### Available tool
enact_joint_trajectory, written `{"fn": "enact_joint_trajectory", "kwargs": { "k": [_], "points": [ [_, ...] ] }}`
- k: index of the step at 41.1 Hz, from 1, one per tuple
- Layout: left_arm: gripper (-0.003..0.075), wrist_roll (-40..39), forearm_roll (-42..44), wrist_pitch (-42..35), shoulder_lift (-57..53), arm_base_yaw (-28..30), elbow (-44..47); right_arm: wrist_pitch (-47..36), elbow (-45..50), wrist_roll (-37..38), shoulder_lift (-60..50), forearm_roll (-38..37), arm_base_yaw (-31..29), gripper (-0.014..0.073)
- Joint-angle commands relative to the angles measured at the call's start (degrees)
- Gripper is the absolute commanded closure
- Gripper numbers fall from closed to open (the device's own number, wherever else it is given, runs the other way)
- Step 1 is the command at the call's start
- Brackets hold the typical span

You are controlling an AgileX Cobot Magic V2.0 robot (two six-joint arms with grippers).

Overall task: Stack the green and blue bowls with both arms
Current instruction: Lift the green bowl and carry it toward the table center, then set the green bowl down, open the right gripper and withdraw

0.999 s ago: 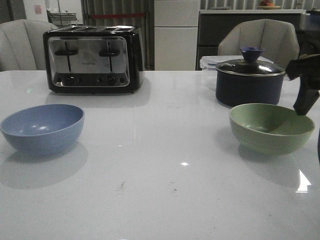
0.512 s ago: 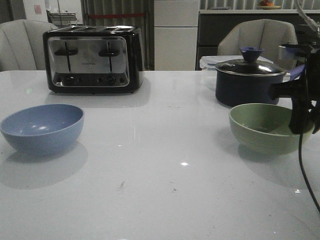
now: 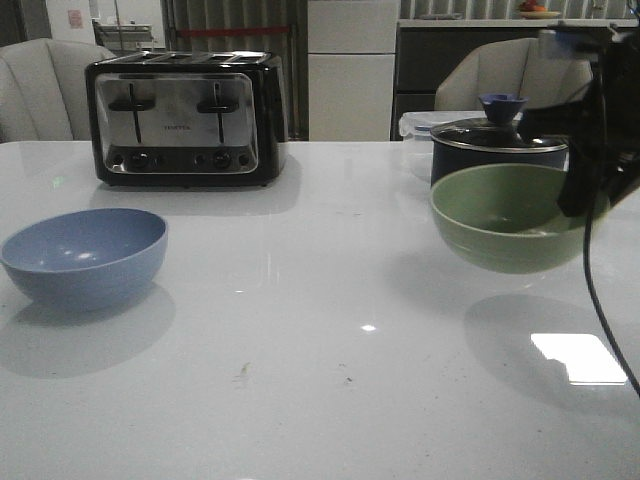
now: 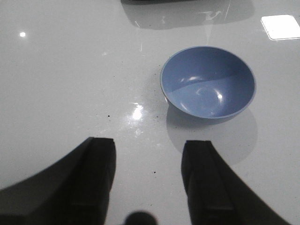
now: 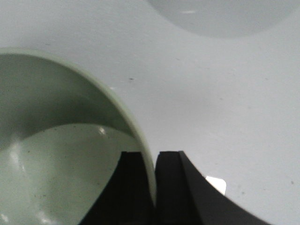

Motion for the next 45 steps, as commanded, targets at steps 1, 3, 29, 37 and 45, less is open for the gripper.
{"fn": "enact_joint_trajectory", "kwargs": {
  "k": [1,3,29,37,45],
  "points": [
    [0.0337,-0.36,-0.18,-3.99,0.25,-0.38,-1.75,-1.53,-1.94,-0.81,-4.72,1.97,3.83,0.0485],
    [0.0337,-0.36,-0.18,-3.99,0.25,-0.38,-1.75,-1.67,-1.94,-0.81,-4.86,2.59,6.17,0.0485],
    [0.0337,-0.36,-0.18,-3.99,0.25,-0.38,-1.75,-7.53,-1.94,-0.81,6.06,5.79,22.82,0.0460],
    [0.0337,-0.36,-0.18,-3.99,0.25,-0.38,-1.75,-6.49,-1.94,-0.81,5.86,4.72,22.82,0.0231],
    [0.0337,-0.36,-0.18,-3.99,0.25,-0.38,-1.75,-6.64,-1.47,-5.40,0.39,4.27,22.83,0.0188]
  ]
}}
